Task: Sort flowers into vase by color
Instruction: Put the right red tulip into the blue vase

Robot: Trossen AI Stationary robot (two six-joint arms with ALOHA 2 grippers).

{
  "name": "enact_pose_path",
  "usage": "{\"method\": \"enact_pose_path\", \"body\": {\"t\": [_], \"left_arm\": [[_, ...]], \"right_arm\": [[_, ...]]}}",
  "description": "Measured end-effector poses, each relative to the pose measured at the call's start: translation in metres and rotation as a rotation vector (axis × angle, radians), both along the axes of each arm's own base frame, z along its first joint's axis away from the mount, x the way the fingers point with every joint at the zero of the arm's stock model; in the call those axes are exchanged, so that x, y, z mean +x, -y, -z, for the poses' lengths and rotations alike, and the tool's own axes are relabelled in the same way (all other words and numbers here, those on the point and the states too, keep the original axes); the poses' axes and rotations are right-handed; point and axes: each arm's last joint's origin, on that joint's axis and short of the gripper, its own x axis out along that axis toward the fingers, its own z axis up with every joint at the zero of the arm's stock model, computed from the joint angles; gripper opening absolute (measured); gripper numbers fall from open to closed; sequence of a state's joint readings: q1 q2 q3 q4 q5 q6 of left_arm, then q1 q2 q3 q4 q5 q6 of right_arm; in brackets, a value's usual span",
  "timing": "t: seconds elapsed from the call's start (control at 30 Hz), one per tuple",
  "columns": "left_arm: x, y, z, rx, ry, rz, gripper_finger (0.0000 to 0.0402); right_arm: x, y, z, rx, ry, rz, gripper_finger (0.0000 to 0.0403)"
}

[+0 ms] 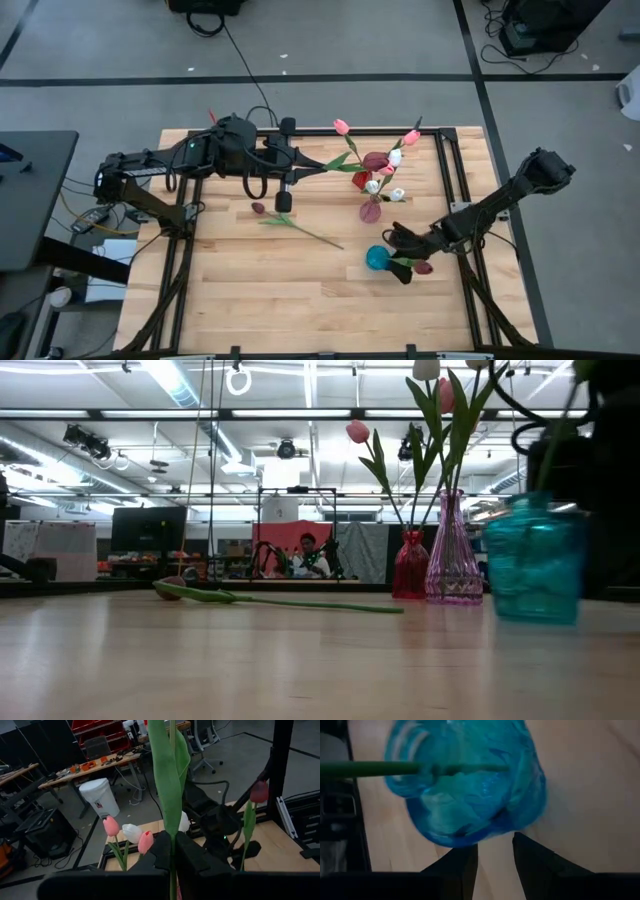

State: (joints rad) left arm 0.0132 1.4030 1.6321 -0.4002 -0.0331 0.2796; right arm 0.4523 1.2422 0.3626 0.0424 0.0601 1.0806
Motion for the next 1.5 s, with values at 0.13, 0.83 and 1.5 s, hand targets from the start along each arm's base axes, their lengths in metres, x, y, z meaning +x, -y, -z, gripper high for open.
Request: {"method": "enact_pose_path", "body": {"t": [0.13, 0.83, 1.5], "left_arm": [[0.005, 0.0, 0.003, -0.016, -0.011, 0.005, 0.0015], [0.075, 0.036, 0.049, -0.146, -0.021, 0.276, 0.0015], [0.12, 0.051, 0.077, -0.256, 0.1, 0.286, 0.0015]], "right_arm": [[0.008, 0.009, 0.001, -0.016, 0.033, 0.009, 0.0135], [-0.03, 0.023, -0.064, 0.038, 0.147, -0.043, 0.0134], [-0.039, 0.027, -0.185, -0.581, 0.78, -0.065, 0.0134]]}}
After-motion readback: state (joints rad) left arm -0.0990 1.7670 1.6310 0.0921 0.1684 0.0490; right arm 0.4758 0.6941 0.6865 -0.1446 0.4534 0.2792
